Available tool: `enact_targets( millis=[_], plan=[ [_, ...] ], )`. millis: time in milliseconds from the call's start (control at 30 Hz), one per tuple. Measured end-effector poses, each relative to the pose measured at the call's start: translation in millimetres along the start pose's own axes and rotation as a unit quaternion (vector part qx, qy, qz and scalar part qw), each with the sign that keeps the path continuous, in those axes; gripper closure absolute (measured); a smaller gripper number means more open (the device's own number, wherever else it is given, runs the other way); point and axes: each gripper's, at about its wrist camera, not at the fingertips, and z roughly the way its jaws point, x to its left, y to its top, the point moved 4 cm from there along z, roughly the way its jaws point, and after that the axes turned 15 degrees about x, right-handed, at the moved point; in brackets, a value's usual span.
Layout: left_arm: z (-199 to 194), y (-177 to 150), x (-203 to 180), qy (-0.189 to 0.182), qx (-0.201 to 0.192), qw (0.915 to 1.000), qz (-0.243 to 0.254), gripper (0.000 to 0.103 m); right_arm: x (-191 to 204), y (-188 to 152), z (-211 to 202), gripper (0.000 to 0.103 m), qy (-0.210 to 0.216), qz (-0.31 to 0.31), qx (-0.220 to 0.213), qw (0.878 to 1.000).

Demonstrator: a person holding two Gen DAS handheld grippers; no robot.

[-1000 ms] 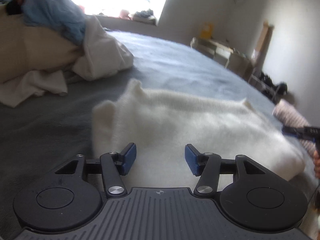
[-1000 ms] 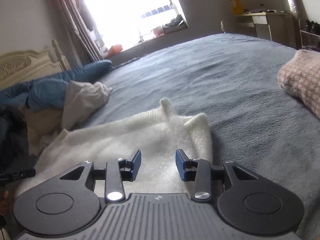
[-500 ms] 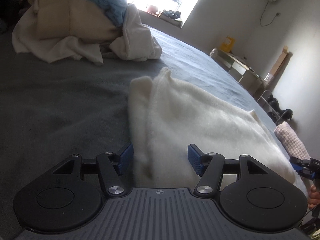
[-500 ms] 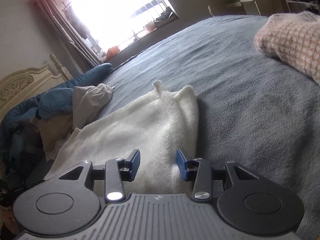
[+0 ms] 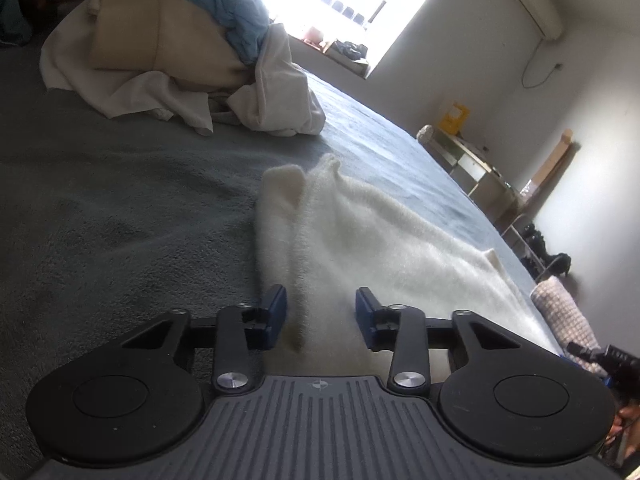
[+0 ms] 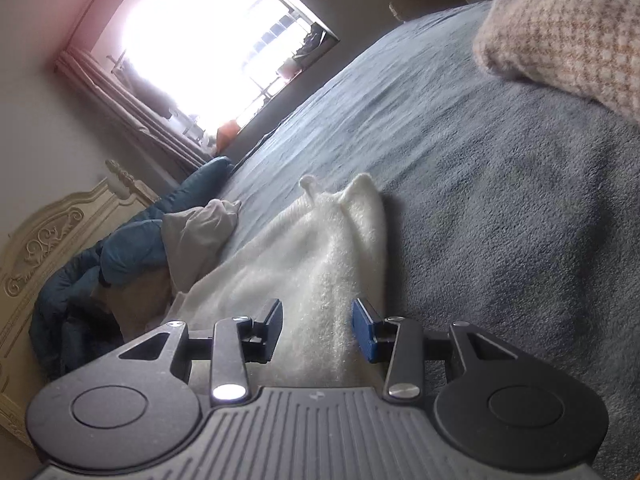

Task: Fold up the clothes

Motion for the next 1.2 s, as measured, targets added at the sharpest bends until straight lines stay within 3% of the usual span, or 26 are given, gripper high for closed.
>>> enact_targets(
  millis=[33,67,100,333,533,700,767,867,900,967,1067,1200],
  plan=[
    [0,0,-1,-0.004,-0.001,1.0000,0.001,0.073,1,0,3,0.060,-0.002,-0.005,0.004,1.000],
    [1,1,-1,-0.008,-0.002,1.0000,0.002,0.084,3,1,6,0.060,-0.007,-0.014,0.005,1.000],
    [2,1,-3,-0.012,-0.001,0.9999,0.002,0.086,5,2,7,0.061,-0.011,-0.019,0.004,1.000],
    [13,0,-12,0.015,0.020,0.9992,0.030,0.087,10,-4,8,0.063,-0.035,-0.047,0.014,0.998],
    [5,-5,-10,0.007,0.019,0.9996,0.021,0.074,10,-20,-6,0.063,-0.028,-0.059,0.017,0.998],
    [2,-9,-22,0.006,0.016,0.9984,0.054,0.048,3,-11,-11,0.063,-0.022,-0.038,-0.002,0.999],
    [6,-11,-27,0.013,0.016,0.9973,0.070,0.045,1,-6,-7,0.063,-0.009,-0.027,0.001,1.000],
    [8,-12,-32,0.023,0.008,0.9963,0.083,0.047,5,-6,1,0.063,0.001,-0.024,0.016,1.000],
    [8,-12,-33,0.026,0.004,0.9960,0.085,0.051,7,-8,4,0.063,0.004,-0.026,0.022,0.999],
    [4,-12,-31,0.020,-0.001,0.9968,0.077,0.060,15,-12,1,0.063,0.000,-0.043,0.020,0.999],
    [-4,-9,-23,-0.011,-0.012,0.9983,0.057,0.064,25,-17,-6,0.063,0.018,-0.062,0.010,0.998],
    [6,-7,-16,-0.033,0.019,0.9986,0.037,0.065,28,-13,1,0.063,-0.008,-0.066,0.023,0.998]
  ],
)
